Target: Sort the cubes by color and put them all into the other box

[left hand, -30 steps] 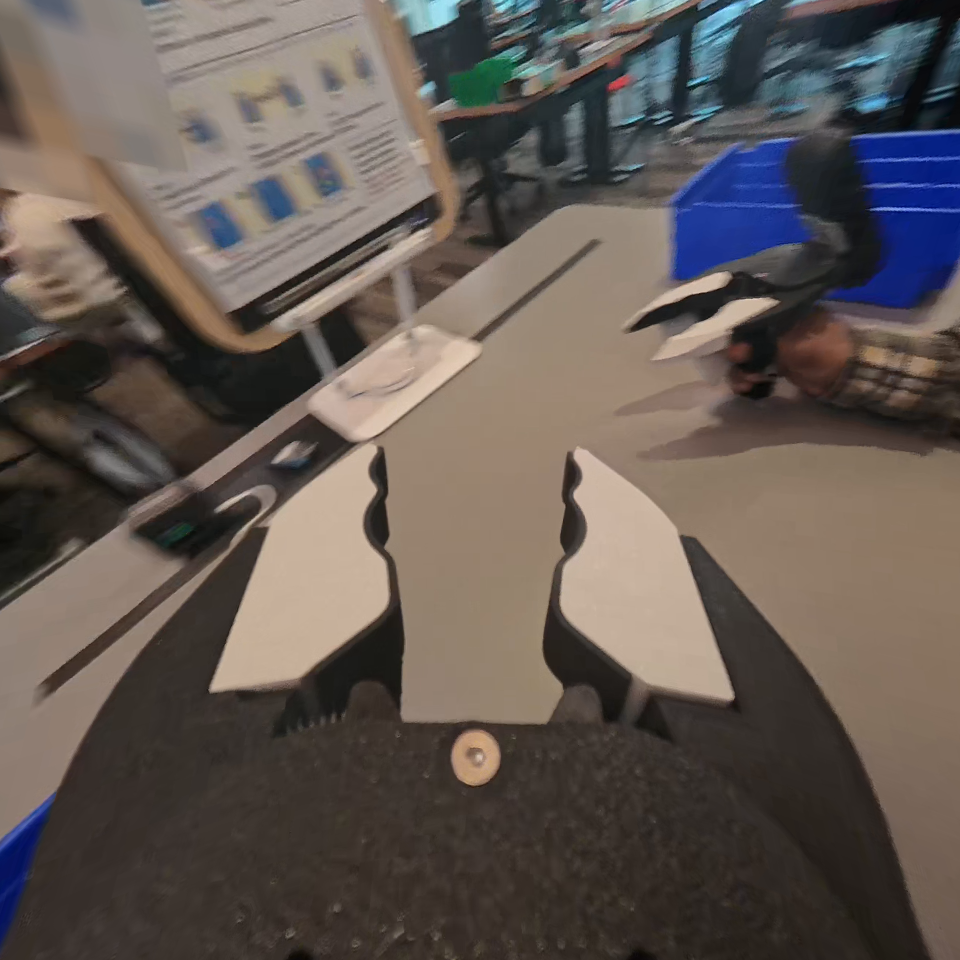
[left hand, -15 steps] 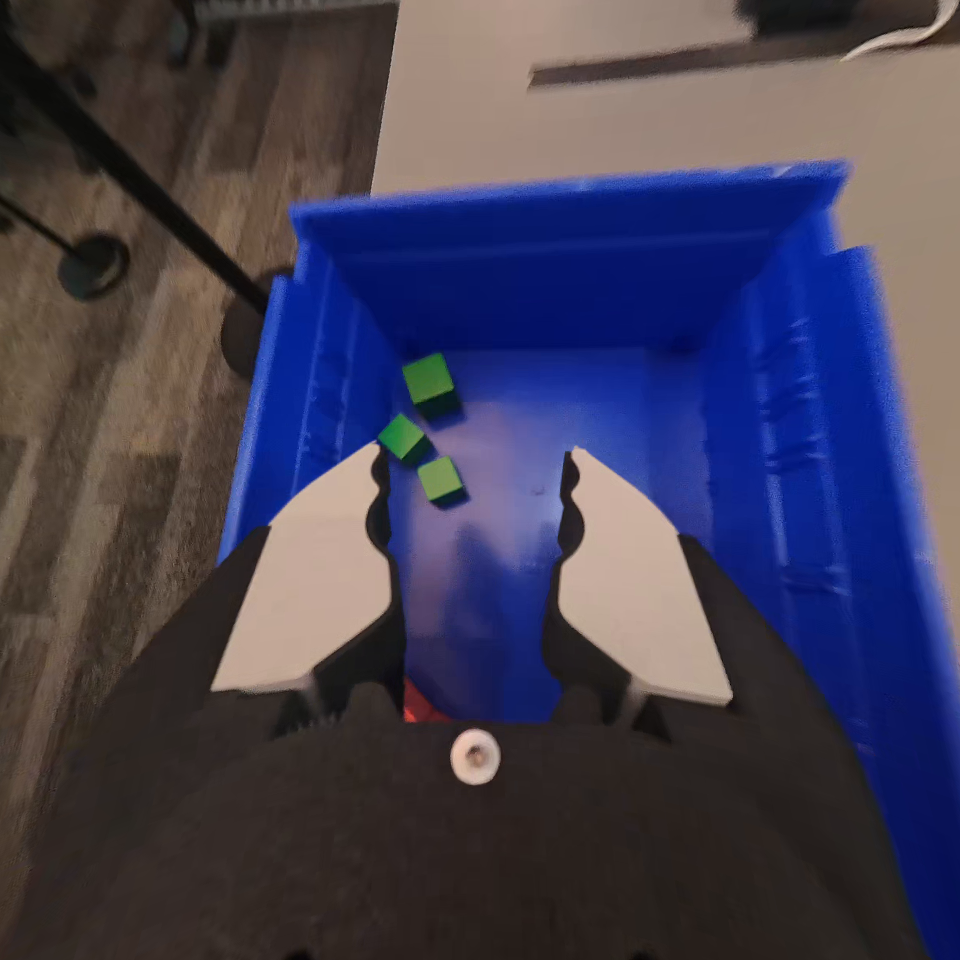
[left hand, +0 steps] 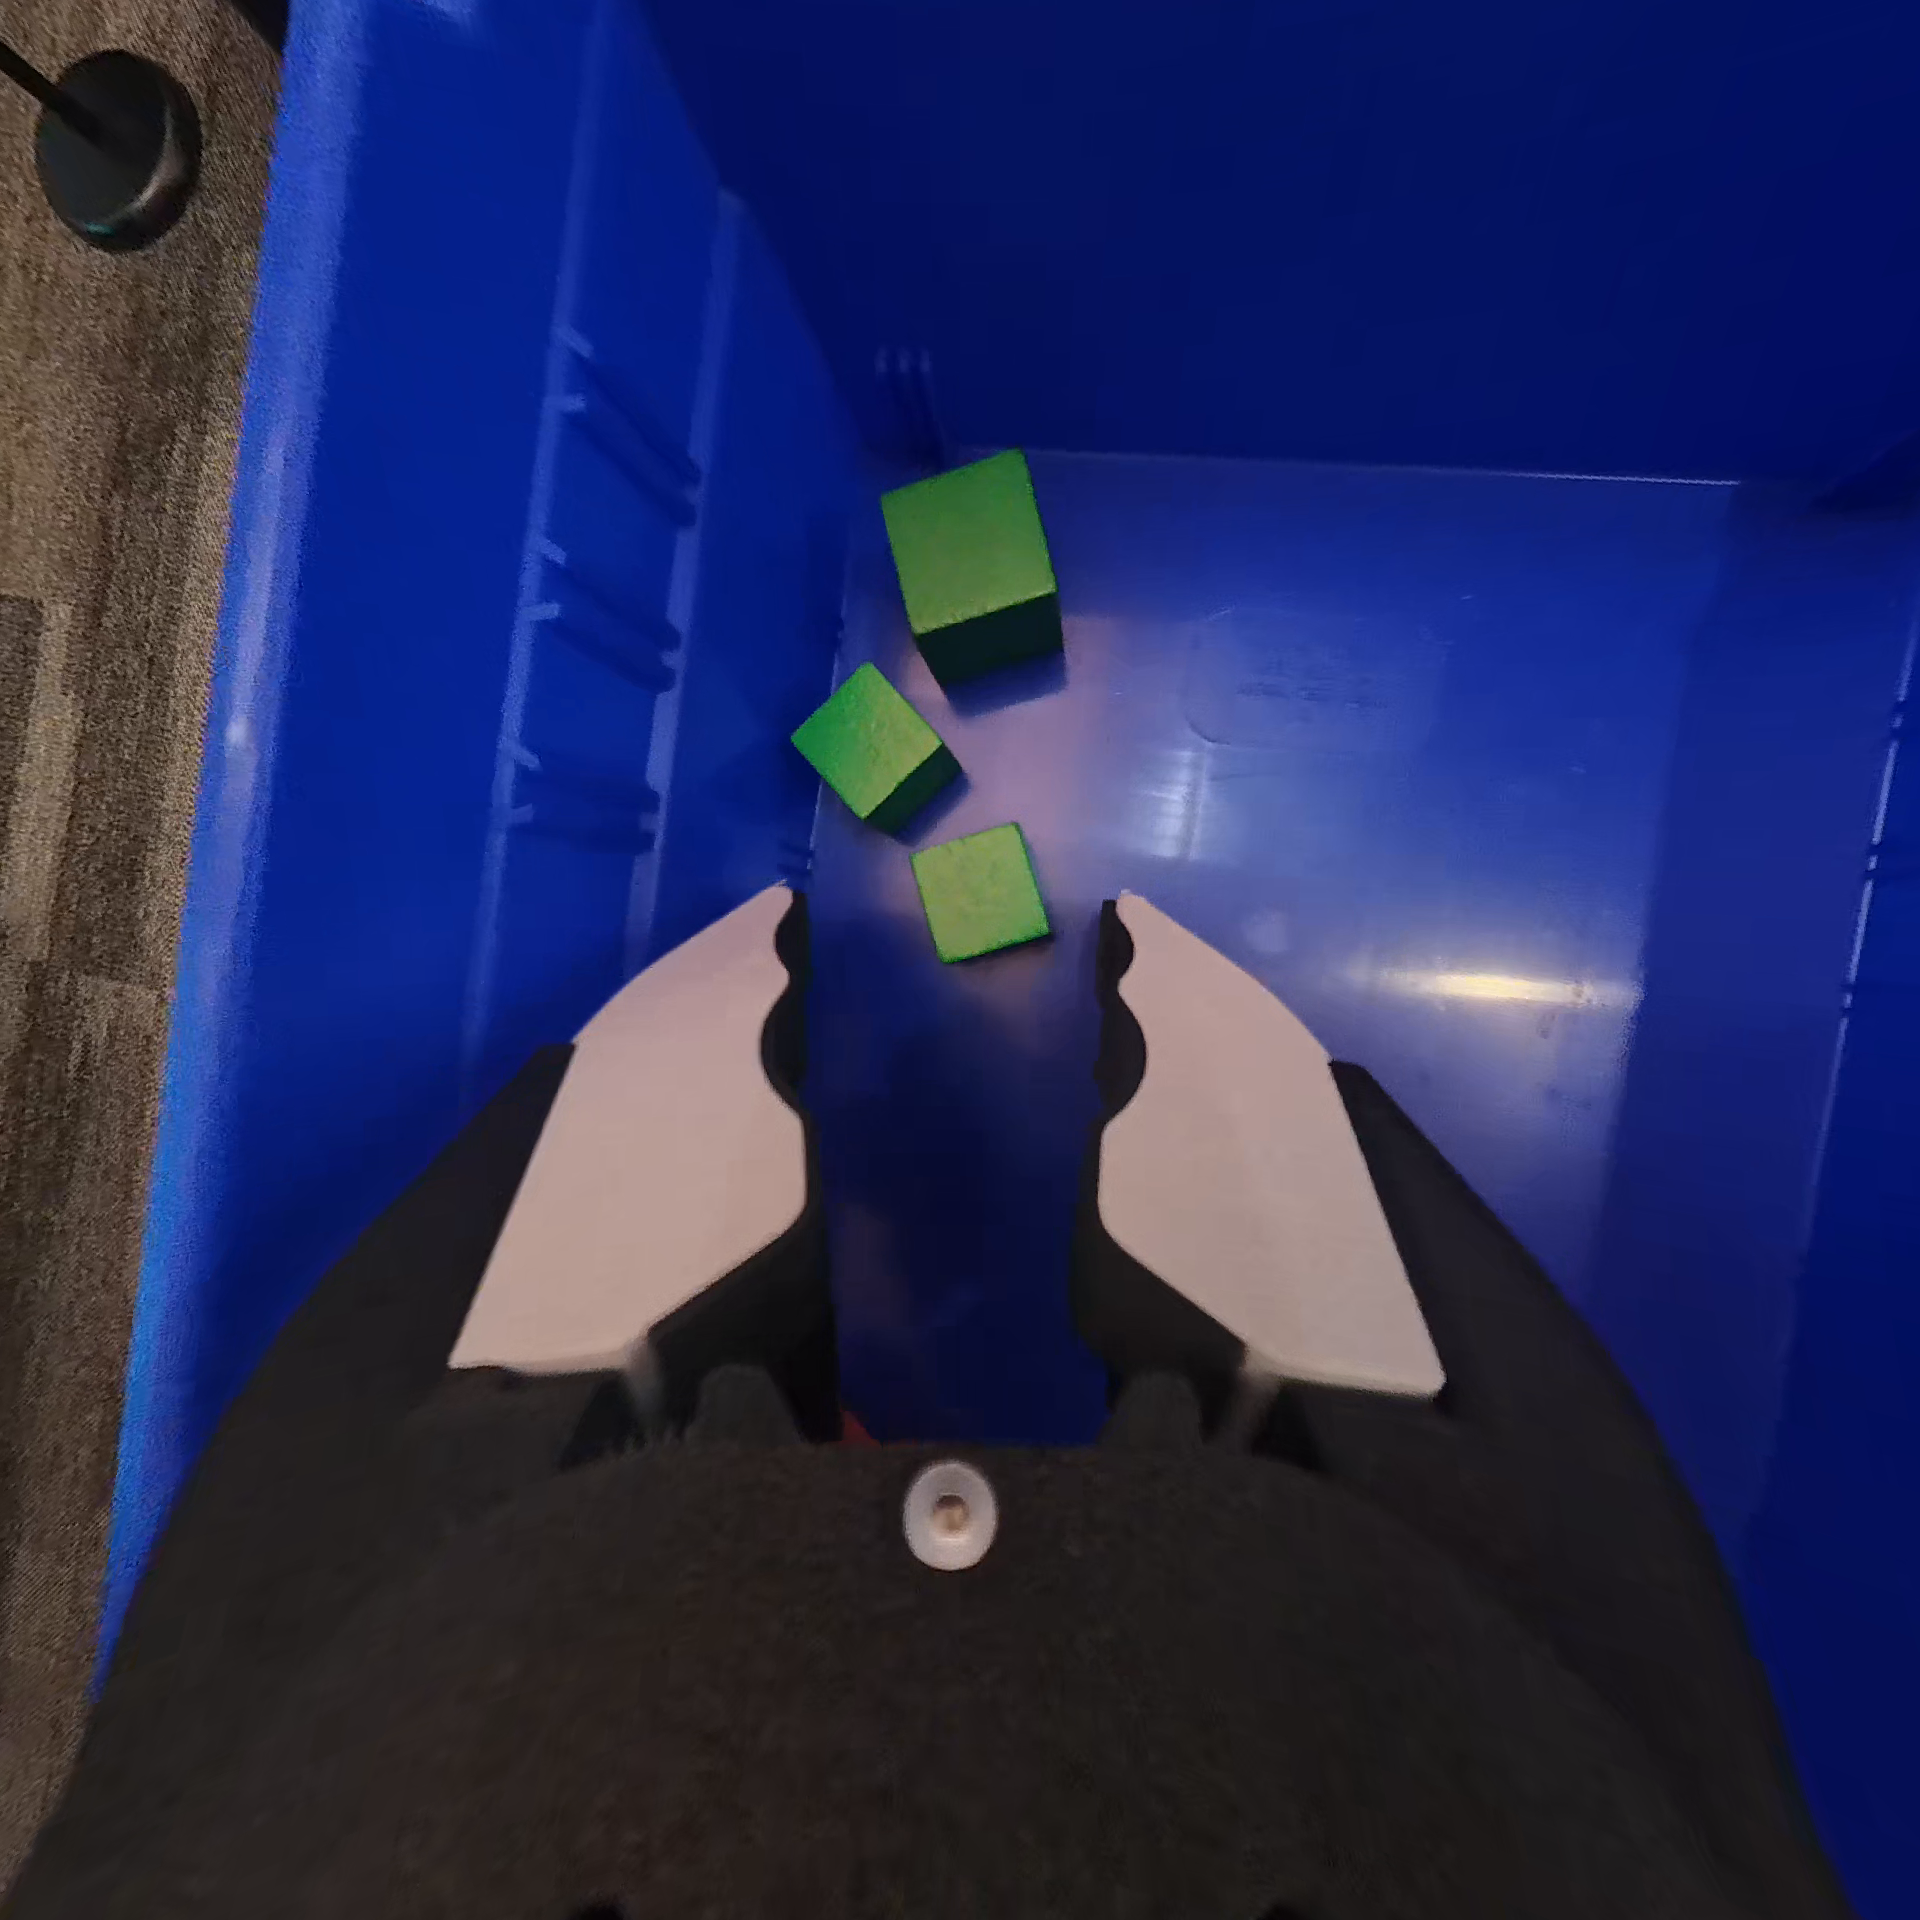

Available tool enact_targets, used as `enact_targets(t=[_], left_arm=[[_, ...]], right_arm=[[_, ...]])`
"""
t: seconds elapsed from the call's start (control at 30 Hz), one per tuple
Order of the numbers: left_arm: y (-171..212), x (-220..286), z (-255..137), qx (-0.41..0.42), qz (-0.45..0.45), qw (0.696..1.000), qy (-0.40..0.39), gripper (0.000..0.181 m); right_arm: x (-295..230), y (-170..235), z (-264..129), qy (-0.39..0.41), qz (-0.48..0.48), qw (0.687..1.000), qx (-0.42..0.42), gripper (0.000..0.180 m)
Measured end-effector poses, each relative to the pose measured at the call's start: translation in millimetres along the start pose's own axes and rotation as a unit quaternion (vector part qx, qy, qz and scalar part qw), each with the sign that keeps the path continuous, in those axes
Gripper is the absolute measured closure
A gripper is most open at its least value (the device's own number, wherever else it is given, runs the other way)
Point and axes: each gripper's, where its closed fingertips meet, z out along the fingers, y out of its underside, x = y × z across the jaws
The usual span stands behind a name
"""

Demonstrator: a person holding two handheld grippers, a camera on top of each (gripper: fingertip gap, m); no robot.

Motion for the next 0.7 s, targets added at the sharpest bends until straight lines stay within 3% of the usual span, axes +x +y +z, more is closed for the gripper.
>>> enact_targets(t=[0.7], left_arm=[[2.9,6.8,5.8,-0.005,-0.002,1.0,0.019,0.132]], right_arm=[[0.1,3.3,2.0,-0.006,0.009,1.0,-0.005,0.123]])
